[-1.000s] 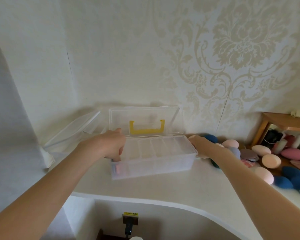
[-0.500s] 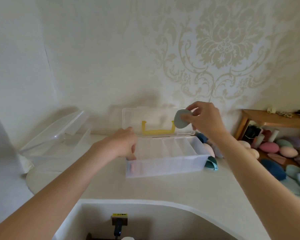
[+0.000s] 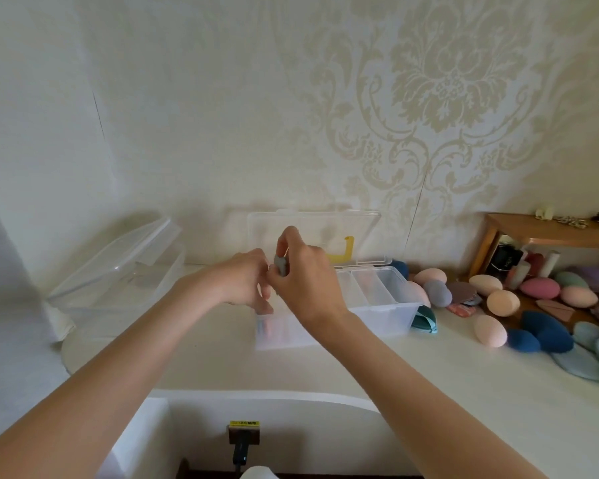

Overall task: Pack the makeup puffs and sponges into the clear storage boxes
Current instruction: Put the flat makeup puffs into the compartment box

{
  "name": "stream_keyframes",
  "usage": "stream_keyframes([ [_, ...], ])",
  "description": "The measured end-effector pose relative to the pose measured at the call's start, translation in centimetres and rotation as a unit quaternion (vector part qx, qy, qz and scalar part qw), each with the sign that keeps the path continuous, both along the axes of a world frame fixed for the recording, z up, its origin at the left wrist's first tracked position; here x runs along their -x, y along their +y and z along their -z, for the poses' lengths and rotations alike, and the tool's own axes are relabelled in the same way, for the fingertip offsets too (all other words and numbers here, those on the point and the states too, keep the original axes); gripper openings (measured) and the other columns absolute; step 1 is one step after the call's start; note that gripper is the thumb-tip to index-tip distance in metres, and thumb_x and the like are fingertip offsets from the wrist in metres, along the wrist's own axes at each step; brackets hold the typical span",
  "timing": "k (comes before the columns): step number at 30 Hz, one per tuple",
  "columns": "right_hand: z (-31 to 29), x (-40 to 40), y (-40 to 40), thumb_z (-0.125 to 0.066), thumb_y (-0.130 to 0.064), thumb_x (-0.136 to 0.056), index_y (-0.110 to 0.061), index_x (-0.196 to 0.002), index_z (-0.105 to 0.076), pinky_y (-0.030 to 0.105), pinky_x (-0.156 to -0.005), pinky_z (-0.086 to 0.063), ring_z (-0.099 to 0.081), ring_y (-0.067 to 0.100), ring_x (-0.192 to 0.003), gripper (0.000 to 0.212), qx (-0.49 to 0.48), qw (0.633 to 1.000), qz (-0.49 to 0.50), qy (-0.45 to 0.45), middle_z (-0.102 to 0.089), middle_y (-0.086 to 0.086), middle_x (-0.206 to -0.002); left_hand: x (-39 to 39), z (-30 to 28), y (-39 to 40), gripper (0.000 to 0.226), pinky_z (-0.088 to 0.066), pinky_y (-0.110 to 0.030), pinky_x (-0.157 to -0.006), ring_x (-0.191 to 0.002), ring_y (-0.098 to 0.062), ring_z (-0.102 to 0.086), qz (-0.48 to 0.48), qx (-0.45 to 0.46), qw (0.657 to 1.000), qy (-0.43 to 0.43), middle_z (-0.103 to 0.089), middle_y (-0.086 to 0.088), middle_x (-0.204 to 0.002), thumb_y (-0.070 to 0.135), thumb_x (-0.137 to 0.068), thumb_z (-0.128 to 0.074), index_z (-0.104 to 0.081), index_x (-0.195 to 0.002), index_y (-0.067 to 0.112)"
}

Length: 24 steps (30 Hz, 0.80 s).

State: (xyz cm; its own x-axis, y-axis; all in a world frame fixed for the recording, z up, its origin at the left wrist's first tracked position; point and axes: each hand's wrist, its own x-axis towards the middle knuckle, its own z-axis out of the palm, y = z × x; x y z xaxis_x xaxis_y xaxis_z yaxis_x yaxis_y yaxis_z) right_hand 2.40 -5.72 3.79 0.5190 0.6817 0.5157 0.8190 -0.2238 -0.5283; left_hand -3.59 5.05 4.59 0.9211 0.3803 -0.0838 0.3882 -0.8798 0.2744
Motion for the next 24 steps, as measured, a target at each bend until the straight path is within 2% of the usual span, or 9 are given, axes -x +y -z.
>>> stream_keyframes([
  [2,0.7,0.0,0.2,-0.053,-0.011,-0.085,-0.006,-0.102,-0.048,0.038,-0.065,-0.045,-0.061,0.038,-0.086,0.019,0.067,0.998,0.020,-0.002,-0.066,0.017,-0.090,0.0,0.0,0.0,0.027,-0.051,-0.040,-0.089,-0.100,-0.025,-0.059,-0.002,-0.005,1.000,0.005,-0.050,-0.001,-0.114,0.023,-0.071,-0.077,-0.060,-0.088,0.010],
  [4,1.7,0.0,0.4,-0.050,-0.015,-0.089,-0.005,-0.107,-0.052,0.034,-0.068,-0.040,-0.061,0.036,-0.096,0.021,0.136,0.990,0.038,-0.016,-0.065,0.017,-0.102,0.0,-0.1,-0.2,0.025,-0.050,-0.039,-0.090,-0.103,-0.024,-0.059,-0.005,-0.008,1.000,0.011,-0.047,0.001,-0.123,0.024,-0.072,-0.076,-0.058,-0.086,0.015],
  [7,1.9,-0.3,0.4,-0.046,-0.022,-0.094,-0.001,-0.106,-0.064,0.033,-0.077,-0.043,-0.060,0.033,-0.103,0.030,0.178,0.984,0.020,-0.008,-0.063,0.018,-0.108,0.1,-0.1,-0.2,0.024,-0.049,-0.037,-0.092,-0.106,-0.022,-0.058,-0.002,-0.010,1.000,0.015,-0.042,0.004,-0.129,0.023,-0.073,-0.074,-0.056,-0.087,0.017],
  [9,1.5,-0.8,0.2,-0.042,-0.017,-0.094,-0.001,-0.104,-0.069,0.031,-0.076,-0.040,-0.057,0.031,-0.105,0.033,0.208,0.978,-0.012,0.001,-0.059,0.018,-0.106,0.1,-0.1,-0.1,0.023,-0.048,-0.035,-0.092,-0.105,-0.019,-0.056,-0.002,-0.009,1.000,0.018,-0.040,0.005,-0.130,0.027,-0.074,-0.074,-0.063,-0.090,0.016],
  [12,0.9,-1.0,-0.2,-0.043,-0.009,-0.093,-0.004,-0.113,-0.066,0.031,-0.086,-0.042,-0.054,0.029,-0.109,0.031,0.251,0.967,-0.041,-0.005,-0.052,0.018,-0.117,-0.1,-0.2,-0.2,0.032,-0.047,-0.033,-0.091,-0.107,-0.017,-0.053,-0.005,-0.014,0.999,0.034,-0.039,0.004,-0.131,0.032,-0.075,-0.073,-0.068,-0.099,0.012],
  [15,0.9,-0.8,-0.3,-0.045,-0.008,-0.093,-0.003,-0.114,-0.065,0.030,-0.088,-0.042,-0.056,0.030,-0.106,0.030,0.238,0.970,-0.039,-0.023,-0.054,0.019,-0.118,-0.4,-0.5,-0.5,0.036,-0.048,-0.036,-0.096,-0.114,-0.022,-0.054,-0.014,-0.020,0.998,0.059,-0.041,0.000,-0.131,0.035,-0.076,-0.071,-0.066,-0.104,0.013],
  [18,-0.4,-2.2,-1.6,-0.046,-0.002,-0.090,-0.003,-0.106,-0.070,0.023,-0.086,-0.041,-0.061,0.028,-0.102,0.029,0.141,0.990,-0.018,0.006,-0.067,0.017,-0.112,-0.8,-0.8,-0.7,0.036,-0.046,-0.036,-0.098,-0.115,-0.022,-0.053,-0.010,-0.036,0.998,0.043,-0.049,-0.003,-0.128,0.033,-0.081,-0.066,-0.063,-0.112,0.016],
  [21,-2.7,-6.4,-4.7,-0.047,0.000,-0.087,-0.005,-0.101,-0.072,0.031,-0.091,-0.047,-0.064,0.029,-0.100,0.029,0.064,0.994,0.091,0.019,-0.072,0.013,-0.106,-1.1,-1.3,-0.8,0.033,-0.041,-0.035,-0.101,-0.121,-0.023,-0.049,0.002,-0.057,0.998,-0.007,-0.052,-0.005,-0.129,0.027,-0.084,-0.063,-0.062,-0.115,0.017],
  [24,-3.1,-11.3,-8.8,-0.047,-0.004,-0.090,-0.003,-0.098,-0.069,0.035,-0.085,-0.052,-0.064,0.029,-0.091,0.024,0.115,0.968,0.221,0.029,-0.071,0.015,-0.101,-1.9,-1.6,-1.4,0.033,-0.042,-0.028,-0.097,-0.118,-0.019,-0.053,0.019,-0.038,0.999,-0.012,-0.055,-0.003,-0.126,0.027,-0.084,-0.064,-0.063,-0.116,0.019],
])
